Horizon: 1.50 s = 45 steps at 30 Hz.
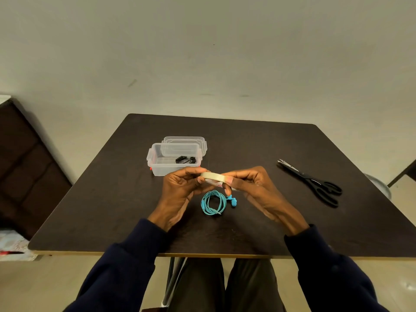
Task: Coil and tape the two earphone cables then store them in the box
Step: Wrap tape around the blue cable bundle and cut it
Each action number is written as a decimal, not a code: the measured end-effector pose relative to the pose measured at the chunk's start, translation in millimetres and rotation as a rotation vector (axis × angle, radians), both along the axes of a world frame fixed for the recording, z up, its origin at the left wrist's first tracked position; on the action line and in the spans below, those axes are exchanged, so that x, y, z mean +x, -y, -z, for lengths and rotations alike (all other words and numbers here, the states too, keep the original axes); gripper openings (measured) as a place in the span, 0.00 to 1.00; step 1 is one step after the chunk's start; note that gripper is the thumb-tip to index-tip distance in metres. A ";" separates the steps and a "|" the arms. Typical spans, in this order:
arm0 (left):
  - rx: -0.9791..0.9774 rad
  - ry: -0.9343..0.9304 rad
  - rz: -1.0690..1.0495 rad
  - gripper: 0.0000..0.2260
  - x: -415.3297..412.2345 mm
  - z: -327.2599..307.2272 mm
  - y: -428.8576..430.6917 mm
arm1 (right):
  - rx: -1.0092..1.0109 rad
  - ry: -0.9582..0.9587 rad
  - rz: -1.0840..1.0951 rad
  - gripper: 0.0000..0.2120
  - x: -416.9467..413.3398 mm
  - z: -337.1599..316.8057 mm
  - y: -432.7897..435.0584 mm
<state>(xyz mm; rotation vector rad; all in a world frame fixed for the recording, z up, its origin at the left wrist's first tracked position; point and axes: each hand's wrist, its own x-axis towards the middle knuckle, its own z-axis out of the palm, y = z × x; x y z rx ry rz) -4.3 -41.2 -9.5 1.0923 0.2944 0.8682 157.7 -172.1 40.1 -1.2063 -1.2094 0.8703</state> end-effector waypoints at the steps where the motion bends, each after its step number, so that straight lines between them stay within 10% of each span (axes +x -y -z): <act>1: -0.034 0.014 0.019 0.09 1.1 1.4 -0.8 | 0.000 -0.009 -0.006 0.10 0.3 -0.5 0.1; 15: -0.355 0.170 0.271 0.20 5.7 8.0 -1.5 | 0.076 -0.327 -0.006 0.09 -2.8 0.6 -3.2; 23: 0.709 -0.205 -0.204 0.13 -1.8 -14.9 2.0 | 0.056 0.149 0.212 0.07 -6.7 6.7 -6.1; 27: 0.839 -0.210 -0.280 0.07 -0.8 -19.0 9.5 | 0.070 0.188 0.170 0.10 -14.2 4.2 -9.3; 45: 0.157 0.046 -0.101 0.10 -5.5 -13.5 9.5 | 0.044 -0.166 -0.044 0.11 0.4 11.0 -5.9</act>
